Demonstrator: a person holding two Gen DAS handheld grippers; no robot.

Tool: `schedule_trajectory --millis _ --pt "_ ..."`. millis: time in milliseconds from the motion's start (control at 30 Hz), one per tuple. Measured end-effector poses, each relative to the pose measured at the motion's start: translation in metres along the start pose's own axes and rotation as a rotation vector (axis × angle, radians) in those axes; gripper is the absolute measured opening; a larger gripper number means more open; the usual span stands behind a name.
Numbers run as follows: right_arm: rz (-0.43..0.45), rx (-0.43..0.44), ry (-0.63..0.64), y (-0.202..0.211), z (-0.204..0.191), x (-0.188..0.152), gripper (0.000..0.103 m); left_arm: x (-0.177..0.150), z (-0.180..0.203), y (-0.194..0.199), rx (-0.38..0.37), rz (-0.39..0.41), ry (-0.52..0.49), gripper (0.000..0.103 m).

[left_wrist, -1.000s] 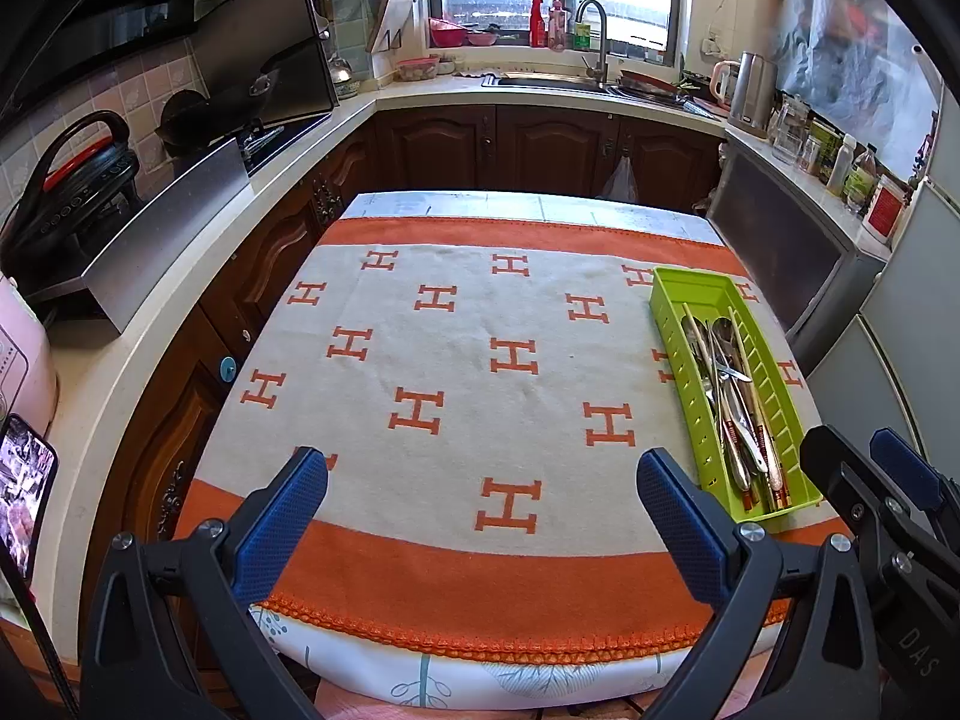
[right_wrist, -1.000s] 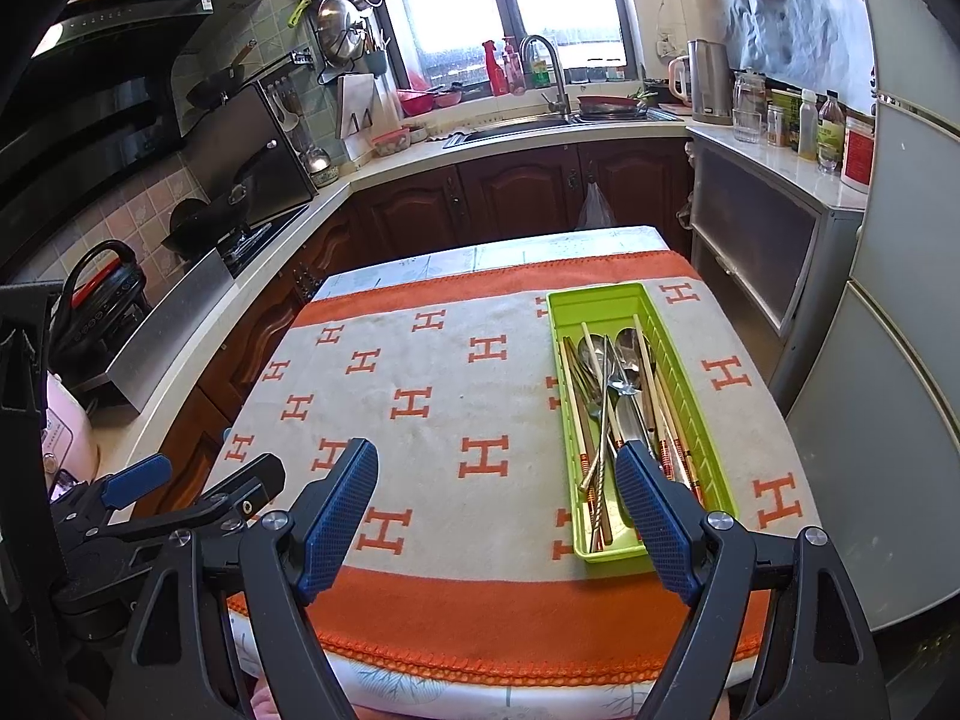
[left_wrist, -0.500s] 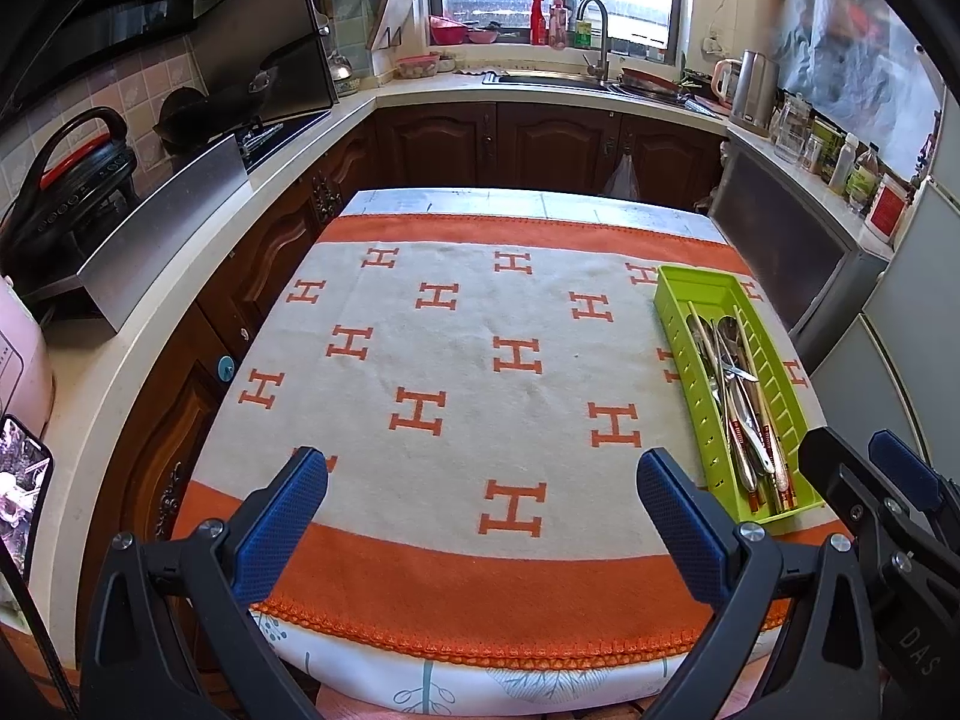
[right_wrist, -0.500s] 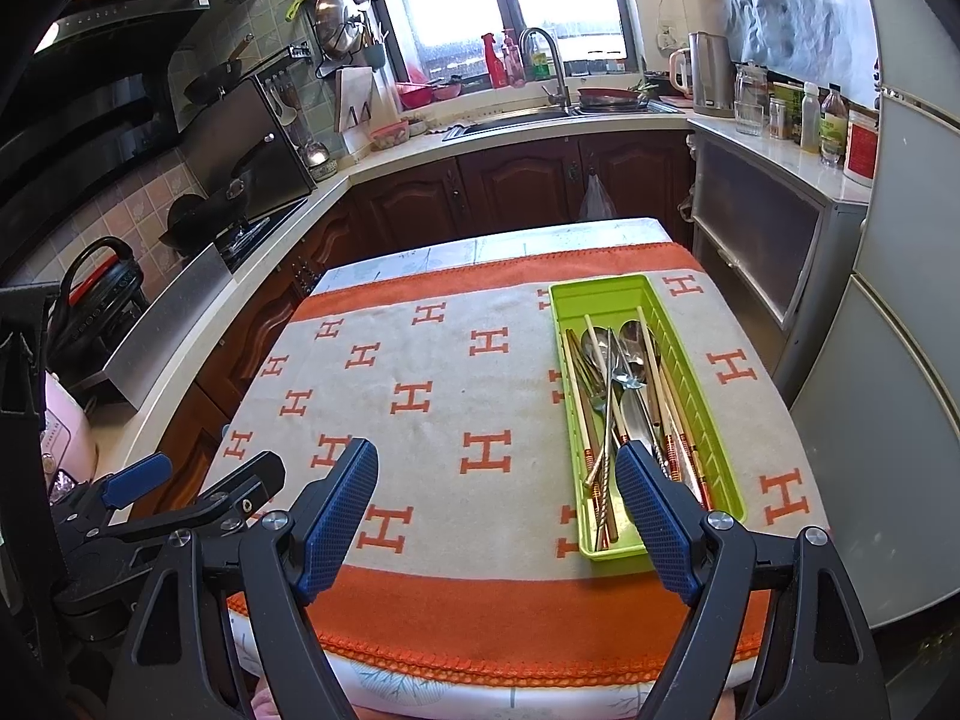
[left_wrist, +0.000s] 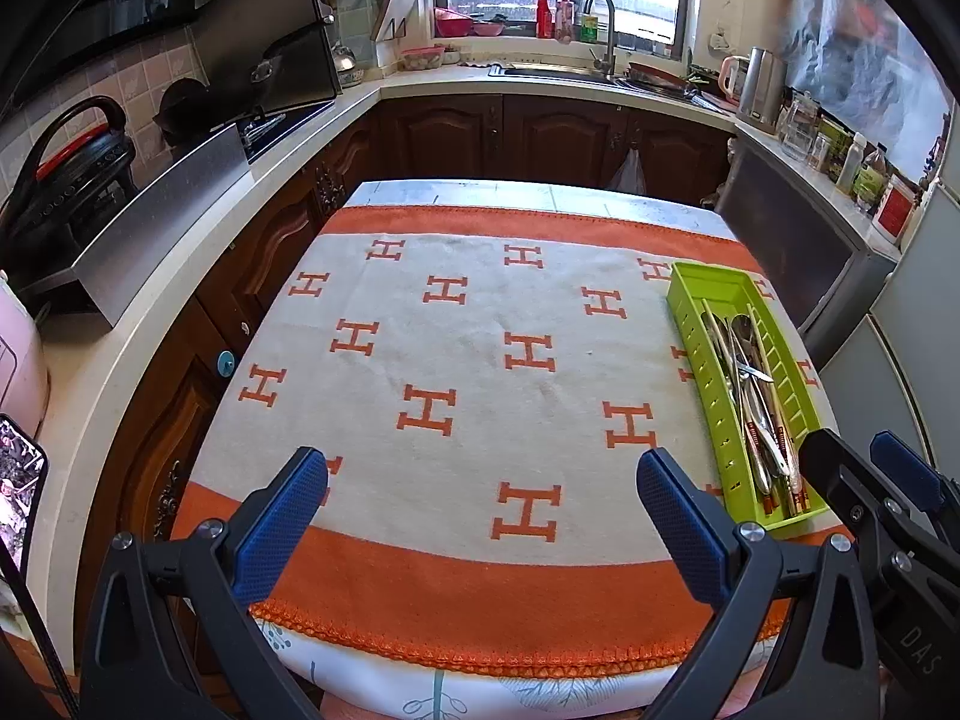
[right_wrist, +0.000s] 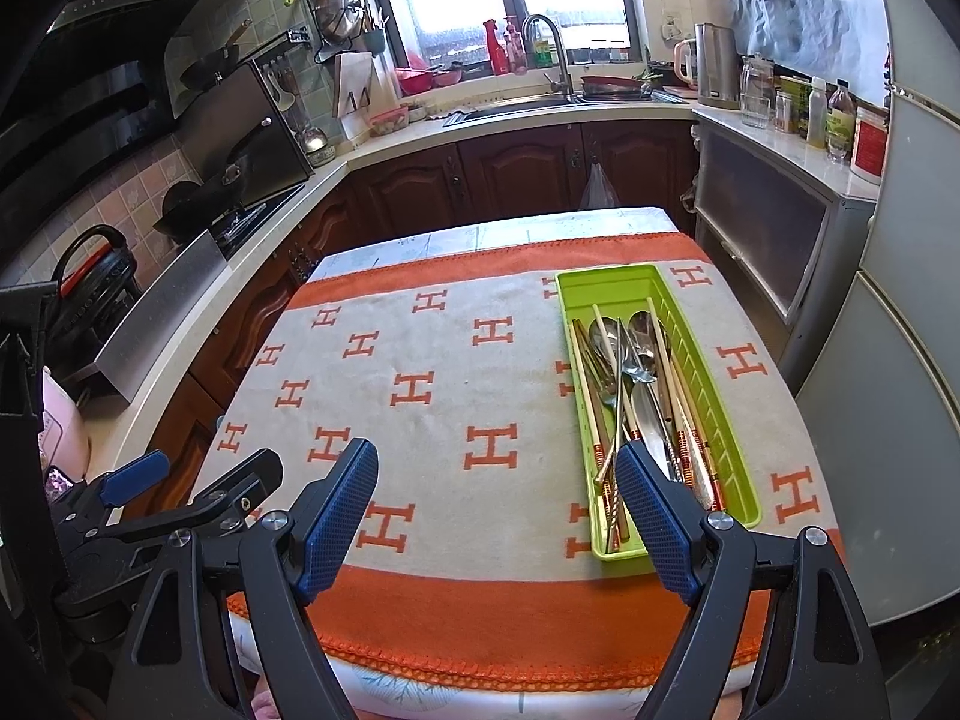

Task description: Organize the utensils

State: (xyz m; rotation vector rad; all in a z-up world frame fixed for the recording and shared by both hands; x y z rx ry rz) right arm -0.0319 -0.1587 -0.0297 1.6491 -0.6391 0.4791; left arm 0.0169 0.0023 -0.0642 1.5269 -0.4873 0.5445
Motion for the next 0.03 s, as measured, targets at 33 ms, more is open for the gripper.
schedule_trajectory --millis 33 --pt "-0.002 -0.001 0.0 -0.0004 0.0005 0.0017 0.083 0.0001 0.0004 -0.001 0.0 -0.001 0.0 0.102"
Point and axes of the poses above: each gripper's, at about its wrist camera, not at the fingertips, and y roughly against the way its jaws point, z to its right, x to its top, the point moved 4 cm from there along -y, roughly the way its jaws point, and after that the axes turned 1 degree about -z, right-handed, at the moved point
